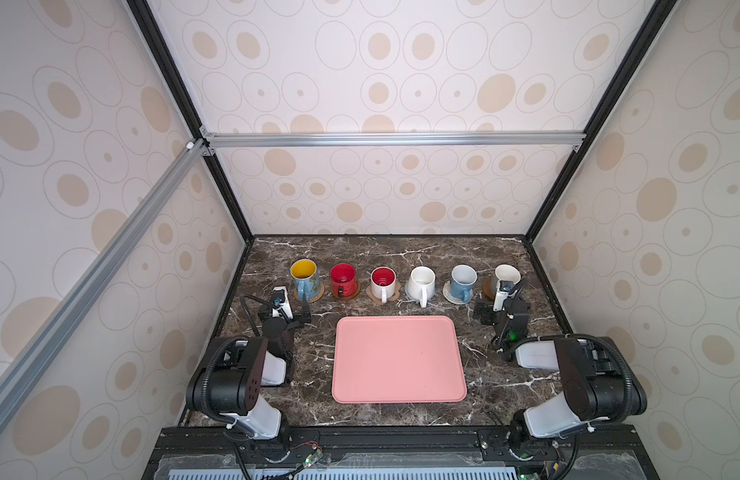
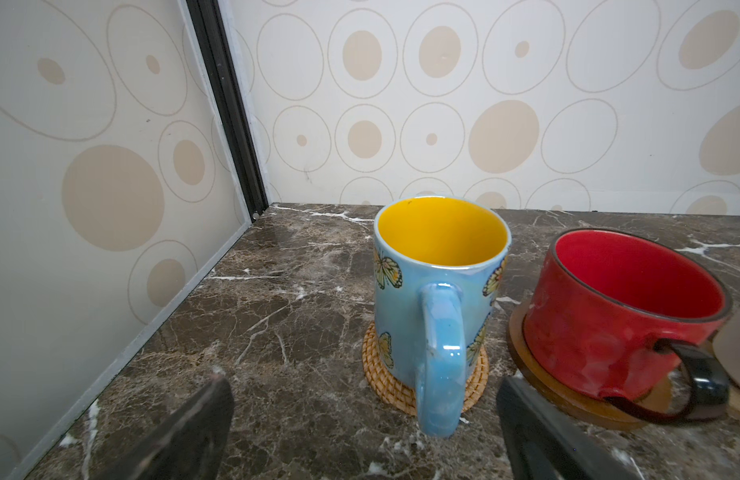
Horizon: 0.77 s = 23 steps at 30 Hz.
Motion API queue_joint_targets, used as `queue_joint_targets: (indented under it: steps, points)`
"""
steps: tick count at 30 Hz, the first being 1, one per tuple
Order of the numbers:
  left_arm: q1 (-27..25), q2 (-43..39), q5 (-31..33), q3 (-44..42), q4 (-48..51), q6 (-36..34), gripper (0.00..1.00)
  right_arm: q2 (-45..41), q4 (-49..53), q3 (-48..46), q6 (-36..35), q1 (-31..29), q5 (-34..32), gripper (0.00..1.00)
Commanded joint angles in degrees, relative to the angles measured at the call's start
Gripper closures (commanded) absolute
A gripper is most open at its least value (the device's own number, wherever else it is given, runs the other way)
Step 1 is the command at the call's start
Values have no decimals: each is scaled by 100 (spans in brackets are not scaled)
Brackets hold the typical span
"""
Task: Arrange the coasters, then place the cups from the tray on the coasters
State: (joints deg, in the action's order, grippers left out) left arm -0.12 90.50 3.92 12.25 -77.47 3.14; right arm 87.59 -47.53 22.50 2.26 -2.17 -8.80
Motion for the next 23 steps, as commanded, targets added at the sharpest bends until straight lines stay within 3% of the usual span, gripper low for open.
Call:
queue_joint_targets:
  steps: [1,23]
  points:
    - [-19,-6,-46,41,-57,-138,0,21,7,42,-80,7,10,0]
    - [-23,-6,-76,93,32,-164,0,26,42,70,-92,-2,14,0]
